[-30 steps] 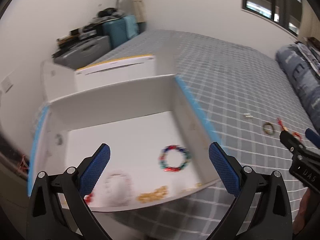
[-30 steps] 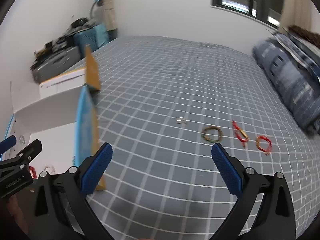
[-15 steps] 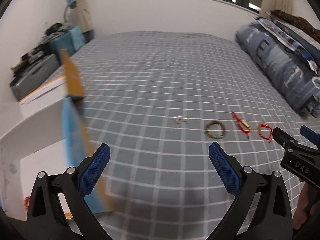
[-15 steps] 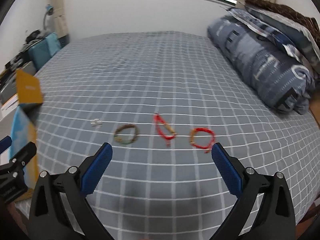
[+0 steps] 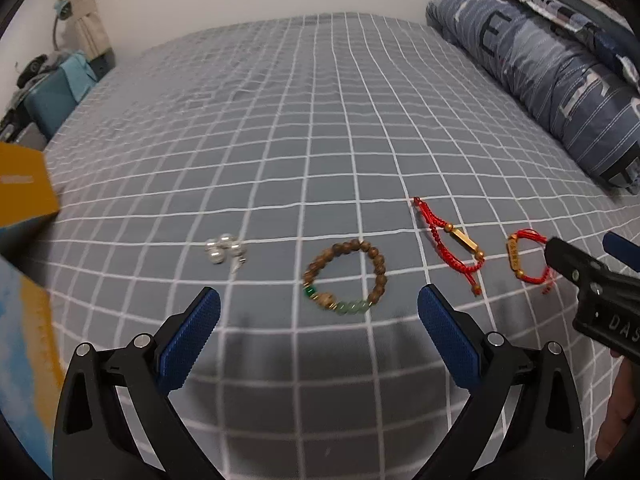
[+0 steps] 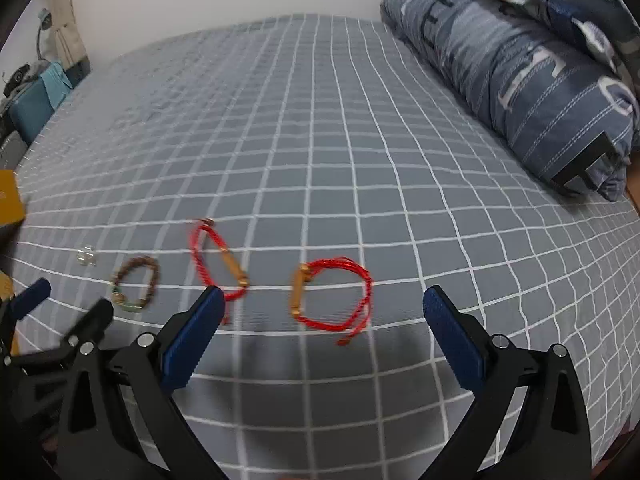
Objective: Organize jewelry
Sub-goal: 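Move both tools back from the box toward the wooden and red cord bracelets, then grasp the wooden bead bracelet with the left tool while the right tool grasps a red cord bracelet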
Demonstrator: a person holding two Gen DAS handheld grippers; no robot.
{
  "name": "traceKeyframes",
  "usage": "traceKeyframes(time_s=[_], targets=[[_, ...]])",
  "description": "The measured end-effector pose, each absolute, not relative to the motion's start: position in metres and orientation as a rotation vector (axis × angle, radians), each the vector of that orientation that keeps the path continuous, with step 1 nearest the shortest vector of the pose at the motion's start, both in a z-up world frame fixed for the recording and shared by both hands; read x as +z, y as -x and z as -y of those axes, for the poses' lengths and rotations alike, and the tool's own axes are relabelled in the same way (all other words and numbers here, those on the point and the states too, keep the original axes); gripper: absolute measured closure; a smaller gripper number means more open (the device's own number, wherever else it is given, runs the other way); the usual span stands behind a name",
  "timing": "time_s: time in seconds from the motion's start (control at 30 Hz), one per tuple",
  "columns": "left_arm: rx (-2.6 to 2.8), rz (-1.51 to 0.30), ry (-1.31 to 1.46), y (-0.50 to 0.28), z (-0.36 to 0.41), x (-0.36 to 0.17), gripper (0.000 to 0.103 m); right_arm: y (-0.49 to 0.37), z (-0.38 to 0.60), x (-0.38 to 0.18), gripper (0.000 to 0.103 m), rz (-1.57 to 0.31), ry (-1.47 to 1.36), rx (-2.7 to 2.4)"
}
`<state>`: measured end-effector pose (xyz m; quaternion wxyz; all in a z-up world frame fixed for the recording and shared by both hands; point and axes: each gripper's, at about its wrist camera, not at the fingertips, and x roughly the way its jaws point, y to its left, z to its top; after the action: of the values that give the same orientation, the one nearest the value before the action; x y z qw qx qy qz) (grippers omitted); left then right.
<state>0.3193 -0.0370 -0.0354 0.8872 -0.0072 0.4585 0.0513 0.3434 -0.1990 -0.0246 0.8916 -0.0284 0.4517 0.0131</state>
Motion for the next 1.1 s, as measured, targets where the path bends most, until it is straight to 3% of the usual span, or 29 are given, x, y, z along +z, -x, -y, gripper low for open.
traceKeyframes(time_s=[0.27, 0.47, 0.63, 1.0, 1.1], targets=[[0.093, -0.996, 0.013, -0.343, 0.043, -0.062, 0.006, -0.355, 0.222, -0.059, 0.009, -0.984, 0.010, 0.013], [0.090, -0.995, -0.010, -0.349, 0.049, -0.071, 0.008, -0.365, 0.220, -0.073, 0.020, -1.013, -0.023, 0.015], [0.054, -1.021, 0.035, -0.351, 0.045, -0.078, 0.025, -0.373, 0.216, -0.082, 0.041, -1.042, -0.034, 0.011], [0.003, -1.024, 0.014, -0.345, 0.052, -0.078, 0.080, -0.378, 0.208, -0.083, 0.085, -1.060, -0.031, -0.001], [0.004, -1.018, 0.006, -0.342, 0.051, -0.077, 0.088, -0.377, 0.211, -0.085, 0.093, -1.059, -0.036, -0.006]])
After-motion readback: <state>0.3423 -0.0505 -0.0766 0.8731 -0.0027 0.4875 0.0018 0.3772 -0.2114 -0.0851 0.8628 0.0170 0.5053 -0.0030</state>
